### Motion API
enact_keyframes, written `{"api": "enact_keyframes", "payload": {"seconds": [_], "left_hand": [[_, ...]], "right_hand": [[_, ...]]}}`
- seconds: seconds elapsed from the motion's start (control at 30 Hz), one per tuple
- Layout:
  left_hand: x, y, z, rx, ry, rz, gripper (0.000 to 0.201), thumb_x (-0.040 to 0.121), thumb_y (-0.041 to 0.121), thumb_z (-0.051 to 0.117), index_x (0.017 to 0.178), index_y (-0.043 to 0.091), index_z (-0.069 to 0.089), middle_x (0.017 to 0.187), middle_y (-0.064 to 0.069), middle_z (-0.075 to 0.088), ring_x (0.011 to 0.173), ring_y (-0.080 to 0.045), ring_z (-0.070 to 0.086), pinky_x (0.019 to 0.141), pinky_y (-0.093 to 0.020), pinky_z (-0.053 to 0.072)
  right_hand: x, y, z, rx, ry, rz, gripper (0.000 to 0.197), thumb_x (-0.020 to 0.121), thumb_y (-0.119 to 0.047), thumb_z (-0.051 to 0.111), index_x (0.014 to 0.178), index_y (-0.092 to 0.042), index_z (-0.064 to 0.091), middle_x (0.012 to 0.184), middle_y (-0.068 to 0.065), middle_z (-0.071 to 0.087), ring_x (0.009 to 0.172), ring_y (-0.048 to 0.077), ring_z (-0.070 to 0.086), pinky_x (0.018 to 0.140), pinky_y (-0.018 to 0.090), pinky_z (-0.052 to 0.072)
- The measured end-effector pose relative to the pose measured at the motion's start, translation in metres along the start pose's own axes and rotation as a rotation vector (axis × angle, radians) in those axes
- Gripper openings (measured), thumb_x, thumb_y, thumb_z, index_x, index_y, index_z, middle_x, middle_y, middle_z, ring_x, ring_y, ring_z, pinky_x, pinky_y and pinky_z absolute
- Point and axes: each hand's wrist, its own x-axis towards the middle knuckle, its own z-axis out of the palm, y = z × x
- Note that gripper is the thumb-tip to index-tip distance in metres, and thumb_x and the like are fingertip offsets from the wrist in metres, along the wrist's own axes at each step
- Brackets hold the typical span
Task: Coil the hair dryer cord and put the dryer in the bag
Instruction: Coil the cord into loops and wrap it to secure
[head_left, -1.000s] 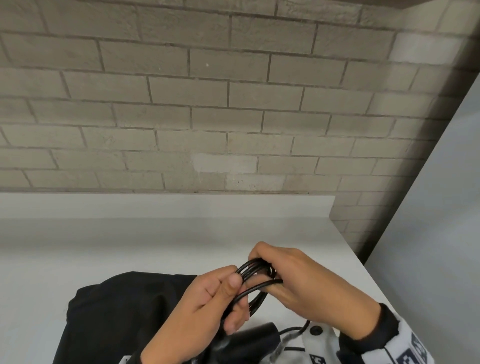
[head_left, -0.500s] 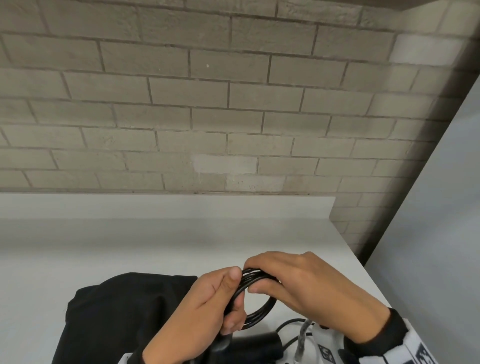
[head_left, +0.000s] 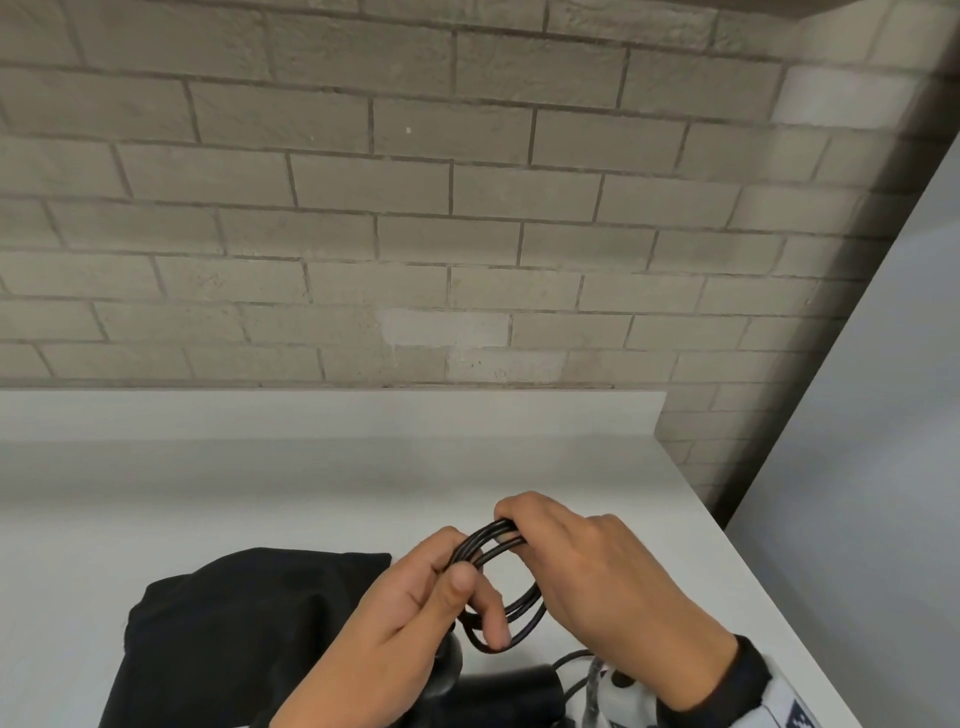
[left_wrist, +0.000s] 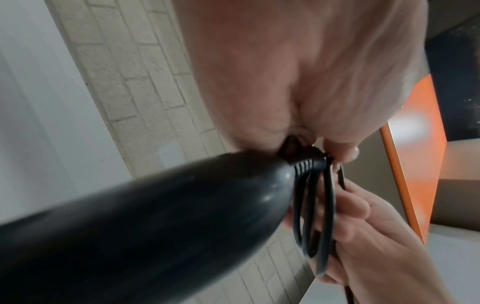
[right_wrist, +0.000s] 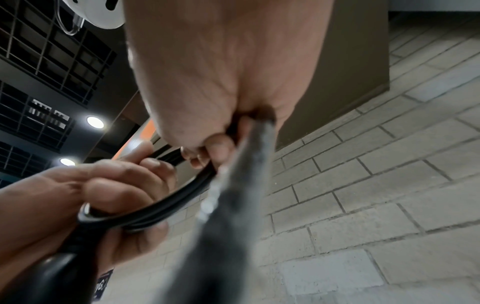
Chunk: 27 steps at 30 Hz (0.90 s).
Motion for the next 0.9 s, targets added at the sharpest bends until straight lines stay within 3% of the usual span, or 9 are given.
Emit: {"api": "enact_keyframes", "payload": {"seconds": [0.1,0.2,0.33,0.4,0.47,0.57,0.73,0.8,0.9], "left_hand": [[-0.001,-0.001,0.003,0.035,0.049,0.045,0.043,0.088,0.071,0.045,0.093,0.031,0.062,0.063,-0.001,0.063,0.076,-0.029,0.066,0.09,-0.044,0.05],[-0.002,-0.002,0.005,0.04,0.066,0.053,0.036,0.086,0.073,0.047,0.086,0.039,0.061,0.058,0.003,0.056,0.071,-0.021,0.065,0.093,-0.049,0.05],[-0.004,-0.004,0.003,0.018,0.049,0.031,0.042,0.083,0.07,0.056,0.086,0.028,0.06,0.06,0.001,0.056,0.07,-0.02,0.062,0.092,-0.058,0.048],[-0.005,-0.004,0.003,0.051,0.044,0.03,0.042,0.088,0.067,0.053,0.087,0.025,0.059,0.061,0.002,0.054,0.07,-0.019,0.061,0.091,-0.058,0.048],[-0.005,-0.004,0.004,0.091,0.045,0.039,0.039,0.09,0.066,0.048,0.087,0.028,0.058,0.062,0.004,0.052,0.069,-0.018,0.059,0.089,-0.057,0.05],[-0.006,-0.003,0.006,0.06,0.04,0.034,0.04,0.09,0.067,0.048,0.088,0.028,0.058,0.061,0.005,0.05,0.066,-0.016,0.055,0.086,-0.057,0.05],[-0.008,-0.003,0.005,-0.066,0.017,0.008,0.04,0.091,0.062,0.052,0.087,0.022,0.059,0.061,0.004,0.047,0.064,-0.019,0.058,0.093,-0.055,0.049],[-0.007,-0.003,0.005,-0.093,0.016,-0.001,0.039,0.09,0.06,0.055,0.086,0.021,0.058,0.059,0.006,0.044,0.059,-0.019,0.055,0.087,-0.052,0.052],[-0.005,-0.001,0.002,-0.099,0.022,-0.023,0.04,0.089,0.059,0.058,0.086,0.019,0.057,0.06,0.007,0.04,0.055,-0.019,0.043,0.069,-0.046,0.044]], "right_hand": [[-0.001,-0.002,0.003,0.027,0.015,0.023,0.014,0.092,-0.027,0.041,0.103,-0.025,0.049,0.081,-0.013,0.059,0.041,0.017,0.035,0.041,0.019,0.022],[-0.002,-0.002,0.005,0.06,0.004,0.054,0.014,0.092,-0.026,0.04,0.103,-0.025,0.049,0.079,-0.014,0.059,0.04,0.015,0.037,0.04,0.018,0.022],[-0.003,-0.004,0.006,0.088,-0.022,0.095,0.014,0.092,-0.028,0.038,0.102,-0.026,0.048,0.078,-0.015,0.059,0.04,0.015,0.04,0.038,0.019,0.028],[-0.003,-0.004,0.006,0.123,-0.046,0.11,0.014,0.093,-0.03,0.037,0.103,-0.028,0.047,0.08,-0.015,0.058,0.043,0.016,0.043,0.039,0.02,0.032],[-0.004,-0.003,0.005,0.188,-0.07,0.122,0.015,0.095,-0.034,0.034,0.104,-0.03,0.045,0.084,-0.015,0.051,0.052,0.016,0.045,0.043,0.018,0.033],[-0.006,0.002,0.003,0.269,-0.111,0.103,0.017,0.097,-0.04,0.029,0.105,-0.033,0.042,0.088,-0.025,0.035,0.064,0.014,0.044,0.049,0.015,0.032],[-0.01,0.006,0.005,0.34,-0.13,0.104,0.019,0.095,-0.048,0.023,0.103,-0.039,0.038,0.087,-0.026,0.039,0.07,0.014,0.045,0.057,0.015,0.035],[-0.011,0.006,0.006,0.381,-0.144,0.119,0.022,0.093,-0.052,0.022,0.103,-0.04,0.037,0.086,-0.028,0.045,0.072,0.015,0.046,0.061,0.018,0.038],[-0.012,0.01,-0.002,0.468,-0.163,0.126,0.023,0.093,-0.059,0.035,0.109,-0.043,0.04,0.103,-0.025,0.047,0.069,0.012,0.051,0.064,0.021,0.042]]}}
